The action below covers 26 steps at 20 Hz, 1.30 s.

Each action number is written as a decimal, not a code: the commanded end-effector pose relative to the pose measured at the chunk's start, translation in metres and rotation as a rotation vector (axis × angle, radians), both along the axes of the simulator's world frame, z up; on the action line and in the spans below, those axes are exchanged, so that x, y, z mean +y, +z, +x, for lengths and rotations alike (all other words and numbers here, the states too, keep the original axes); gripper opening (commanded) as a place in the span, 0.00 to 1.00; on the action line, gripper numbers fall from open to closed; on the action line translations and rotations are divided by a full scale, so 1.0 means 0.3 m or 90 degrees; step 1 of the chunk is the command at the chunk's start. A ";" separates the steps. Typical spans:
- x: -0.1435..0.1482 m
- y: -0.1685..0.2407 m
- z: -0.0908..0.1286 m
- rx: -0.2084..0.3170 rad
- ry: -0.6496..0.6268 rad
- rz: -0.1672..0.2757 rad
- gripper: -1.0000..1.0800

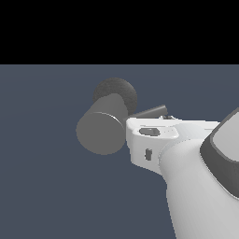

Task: Turn on the faucet by rotating a designated handle.

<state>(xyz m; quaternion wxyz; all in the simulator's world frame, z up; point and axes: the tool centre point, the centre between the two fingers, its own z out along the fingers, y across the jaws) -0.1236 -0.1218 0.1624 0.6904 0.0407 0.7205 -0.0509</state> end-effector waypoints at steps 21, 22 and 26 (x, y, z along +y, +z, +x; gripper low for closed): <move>0.103 0.161 0.013 -0.011 0.010 0.000 0.00; 0.111 0.170 0.014 -0.012 0.011 0.000 0.00; 0.139 0.204 0.017 -0.016 0.013 0.000 0.00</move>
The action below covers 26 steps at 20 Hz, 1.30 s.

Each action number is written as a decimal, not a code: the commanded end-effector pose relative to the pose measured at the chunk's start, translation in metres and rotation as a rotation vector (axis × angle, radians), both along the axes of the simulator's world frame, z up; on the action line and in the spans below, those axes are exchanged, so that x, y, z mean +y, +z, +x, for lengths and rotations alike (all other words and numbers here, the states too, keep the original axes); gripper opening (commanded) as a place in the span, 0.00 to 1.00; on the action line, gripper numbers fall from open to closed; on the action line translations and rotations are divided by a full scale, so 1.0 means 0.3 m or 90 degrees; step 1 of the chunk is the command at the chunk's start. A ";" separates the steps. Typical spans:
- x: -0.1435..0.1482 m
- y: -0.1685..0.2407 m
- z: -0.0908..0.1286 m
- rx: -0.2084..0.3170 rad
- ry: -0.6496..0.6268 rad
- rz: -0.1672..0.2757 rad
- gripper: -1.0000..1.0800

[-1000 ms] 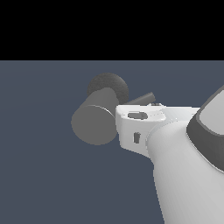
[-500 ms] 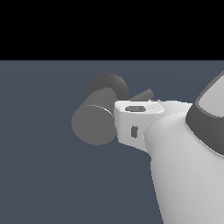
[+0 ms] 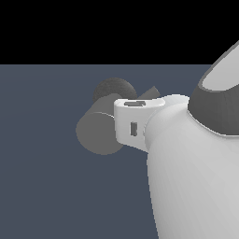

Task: Turn on the faucet by rotating a designated handle.

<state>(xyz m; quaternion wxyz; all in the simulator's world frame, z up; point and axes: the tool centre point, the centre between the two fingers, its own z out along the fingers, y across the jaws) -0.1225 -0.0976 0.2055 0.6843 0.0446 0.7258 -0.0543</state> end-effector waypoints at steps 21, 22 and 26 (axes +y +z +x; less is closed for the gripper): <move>0.158 0.135 0.020 -0.012 0.010 0.001 0.00; 0.169 0.142 0.021 -0.013 0.011 0.001 0.00; 0.212 0.171 0.027 -0.019 0.015 0.000 0.00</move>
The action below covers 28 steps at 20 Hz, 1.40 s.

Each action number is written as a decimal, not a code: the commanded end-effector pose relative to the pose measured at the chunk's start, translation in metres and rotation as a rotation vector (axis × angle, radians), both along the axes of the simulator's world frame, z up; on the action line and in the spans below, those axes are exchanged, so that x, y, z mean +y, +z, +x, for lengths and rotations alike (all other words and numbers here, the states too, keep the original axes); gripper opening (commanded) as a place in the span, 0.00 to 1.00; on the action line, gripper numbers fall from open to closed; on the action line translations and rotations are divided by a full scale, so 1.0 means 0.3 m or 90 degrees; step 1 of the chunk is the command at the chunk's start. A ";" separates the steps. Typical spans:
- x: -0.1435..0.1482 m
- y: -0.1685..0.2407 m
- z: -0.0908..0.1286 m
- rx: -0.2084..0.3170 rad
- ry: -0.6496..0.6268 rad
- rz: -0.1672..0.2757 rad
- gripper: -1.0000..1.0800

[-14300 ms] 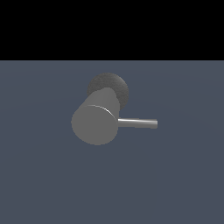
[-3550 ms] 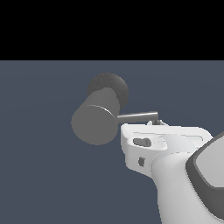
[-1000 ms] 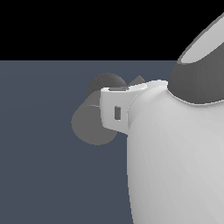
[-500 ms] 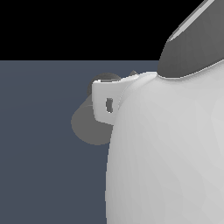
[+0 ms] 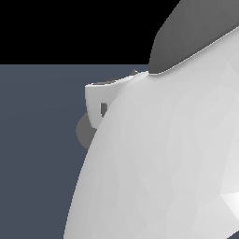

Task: Turn on the faucet by rotating a designated handle.

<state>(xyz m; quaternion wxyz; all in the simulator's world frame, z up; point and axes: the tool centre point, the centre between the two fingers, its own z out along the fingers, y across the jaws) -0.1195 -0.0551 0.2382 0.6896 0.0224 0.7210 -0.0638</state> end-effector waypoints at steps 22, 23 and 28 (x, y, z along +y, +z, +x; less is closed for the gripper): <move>0.188 0.104 0.030 -0.041 0.027 -0.020 0.00; 0.197 0.106 0.031 -0.041 0.026 -0.018 0.00; 0.240 0.115 0.035 -0.038 0.024 -0.009 0.00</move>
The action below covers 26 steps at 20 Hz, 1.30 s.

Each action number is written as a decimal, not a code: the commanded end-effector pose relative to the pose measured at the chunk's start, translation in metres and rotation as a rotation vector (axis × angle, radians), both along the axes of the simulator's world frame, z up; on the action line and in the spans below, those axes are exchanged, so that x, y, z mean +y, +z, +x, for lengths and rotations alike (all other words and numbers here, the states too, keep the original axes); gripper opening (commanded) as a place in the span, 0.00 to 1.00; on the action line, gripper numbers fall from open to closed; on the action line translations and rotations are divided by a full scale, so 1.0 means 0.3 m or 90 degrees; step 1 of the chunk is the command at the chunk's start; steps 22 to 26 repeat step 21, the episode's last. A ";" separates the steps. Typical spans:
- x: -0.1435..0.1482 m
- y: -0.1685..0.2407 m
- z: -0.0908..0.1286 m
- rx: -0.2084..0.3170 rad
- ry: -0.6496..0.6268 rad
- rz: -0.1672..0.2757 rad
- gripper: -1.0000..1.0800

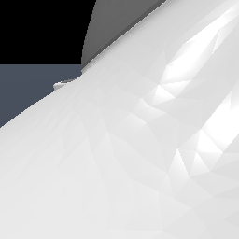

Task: Turn on the faucet by rotating a designated handle.

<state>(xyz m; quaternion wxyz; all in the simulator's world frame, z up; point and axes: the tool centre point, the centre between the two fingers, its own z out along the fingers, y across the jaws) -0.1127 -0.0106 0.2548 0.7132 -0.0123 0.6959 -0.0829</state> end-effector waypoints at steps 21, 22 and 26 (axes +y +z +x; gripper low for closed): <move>0.257 0.103 0.029 0.012 0.002 0.077 0.00; 0.257 0.103 0.029 0.012 0.002 0.077 0.00; 0.257 0.103 0.029 0.012 0.002 0.077 0.00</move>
